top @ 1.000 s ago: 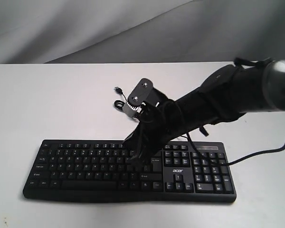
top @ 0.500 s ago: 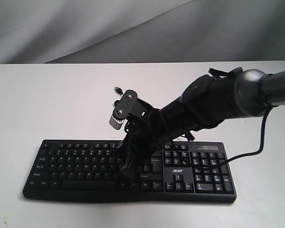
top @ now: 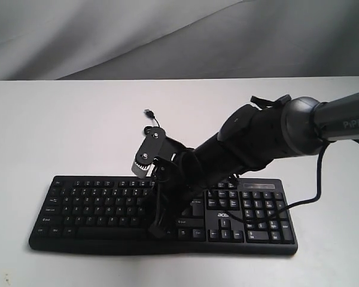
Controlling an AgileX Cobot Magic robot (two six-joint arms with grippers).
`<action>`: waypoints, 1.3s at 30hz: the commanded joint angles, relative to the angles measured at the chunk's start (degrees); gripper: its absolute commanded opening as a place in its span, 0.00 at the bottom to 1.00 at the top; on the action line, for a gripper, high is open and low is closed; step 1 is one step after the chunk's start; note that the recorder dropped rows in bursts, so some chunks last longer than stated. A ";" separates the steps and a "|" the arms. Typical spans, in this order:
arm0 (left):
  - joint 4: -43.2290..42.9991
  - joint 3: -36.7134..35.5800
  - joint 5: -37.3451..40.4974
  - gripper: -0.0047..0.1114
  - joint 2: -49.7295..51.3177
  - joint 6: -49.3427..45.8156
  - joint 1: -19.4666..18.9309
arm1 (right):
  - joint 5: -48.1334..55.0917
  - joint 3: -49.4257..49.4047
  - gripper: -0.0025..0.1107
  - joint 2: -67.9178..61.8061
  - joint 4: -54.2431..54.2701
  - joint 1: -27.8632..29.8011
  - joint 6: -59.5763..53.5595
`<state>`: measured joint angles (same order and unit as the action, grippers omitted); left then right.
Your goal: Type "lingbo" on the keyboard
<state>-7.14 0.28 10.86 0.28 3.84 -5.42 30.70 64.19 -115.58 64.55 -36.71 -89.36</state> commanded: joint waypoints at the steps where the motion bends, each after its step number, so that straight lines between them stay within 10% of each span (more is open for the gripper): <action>1: -0.01 -0.28 -0.35 0.04 -0.28 0.12 0.31 | 0.12 0.28 0.02 0.03 -0.82 -0.48 -0.61; 39: -0.01 -0.28 -0.35 0.04 -0.28 0.12 0.31 | -3.73 3.57 0.02 0.71 -3.98 -2.02 3.08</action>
<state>-7.14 0.28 10.86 0.28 3.84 -5.42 27.58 66.14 -114.99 60.69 -37.80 -86.84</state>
